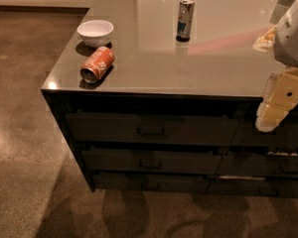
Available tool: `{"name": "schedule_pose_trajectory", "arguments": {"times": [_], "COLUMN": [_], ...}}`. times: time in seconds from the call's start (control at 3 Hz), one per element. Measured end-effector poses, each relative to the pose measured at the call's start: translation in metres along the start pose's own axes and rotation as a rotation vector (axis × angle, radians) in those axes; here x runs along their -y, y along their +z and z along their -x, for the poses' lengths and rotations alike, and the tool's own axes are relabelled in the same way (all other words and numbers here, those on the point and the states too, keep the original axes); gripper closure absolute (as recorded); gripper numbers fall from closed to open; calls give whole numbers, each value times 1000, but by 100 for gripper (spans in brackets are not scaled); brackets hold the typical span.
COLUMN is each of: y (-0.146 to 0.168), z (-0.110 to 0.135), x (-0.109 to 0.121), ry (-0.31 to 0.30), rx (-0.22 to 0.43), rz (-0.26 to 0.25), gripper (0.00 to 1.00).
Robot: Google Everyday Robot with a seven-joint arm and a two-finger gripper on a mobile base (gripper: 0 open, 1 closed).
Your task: Open top drawer
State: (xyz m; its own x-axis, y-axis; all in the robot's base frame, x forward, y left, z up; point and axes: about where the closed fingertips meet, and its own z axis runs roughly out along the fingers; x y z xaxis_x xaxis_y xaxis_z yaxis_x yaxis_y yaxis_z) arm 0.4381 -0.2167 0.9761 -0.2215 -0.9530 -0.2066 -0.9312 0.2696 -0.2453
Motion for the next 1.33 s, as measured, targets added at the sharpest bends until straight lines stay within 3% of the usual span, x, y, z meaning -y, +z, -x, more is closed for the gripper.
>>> {"name": "schedule_pose_trajectory", "arguments": {"times": [0.33,1.0,1.33], "y": [11,14,63], "z": [1,1,0], "x": [-12,-12,-10], "ry": [-1,-2,5], "rx": [24,20,34], "rz": [32,37,102], "gripper": [0,0,0]}}
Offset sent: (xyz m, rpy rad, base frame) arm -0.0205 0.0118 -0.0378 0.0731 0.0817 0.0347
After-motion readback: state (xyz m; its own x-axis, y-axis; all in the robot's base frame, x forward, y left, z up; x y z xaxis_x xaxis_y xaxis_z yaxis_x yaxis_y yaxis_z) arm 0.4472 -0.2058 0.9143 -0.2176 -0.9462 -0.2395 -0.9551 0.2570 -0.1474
